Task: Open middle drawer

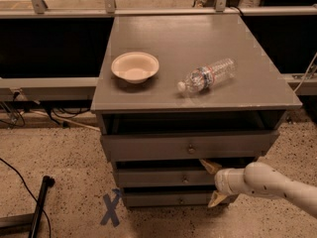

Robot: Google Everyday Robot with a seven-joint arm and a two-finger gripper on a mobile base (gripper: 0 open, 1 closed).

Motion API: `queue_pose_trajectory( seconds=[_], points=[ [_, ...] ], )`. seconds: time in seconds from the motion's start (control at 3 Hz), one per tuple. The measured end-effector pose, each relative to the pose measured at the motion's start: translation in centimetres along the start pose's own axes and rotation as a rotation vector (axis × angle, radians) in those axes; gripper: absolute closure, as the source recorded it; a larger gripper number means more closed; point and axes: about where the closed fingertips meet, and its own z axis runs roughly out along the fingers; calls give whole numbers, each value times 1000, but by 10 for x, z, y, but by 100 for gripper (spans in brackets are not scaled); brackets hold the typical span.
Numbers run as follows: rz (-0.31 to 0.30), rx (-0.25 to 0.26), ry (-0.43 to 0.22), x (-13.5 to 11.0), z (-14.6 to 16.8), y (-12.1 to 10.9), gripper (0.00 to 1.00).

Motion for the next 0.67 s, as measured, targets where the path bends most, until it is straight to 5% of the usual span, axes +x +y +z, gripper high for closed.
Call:
queue_pose_trajectory(
  seconds=[0.33, 0.67],
  points=[
    [26, 13, 43, 19, 4, 0, 0],
    [50, 17, 87, 36, 7, 2, 18]
  ],
)
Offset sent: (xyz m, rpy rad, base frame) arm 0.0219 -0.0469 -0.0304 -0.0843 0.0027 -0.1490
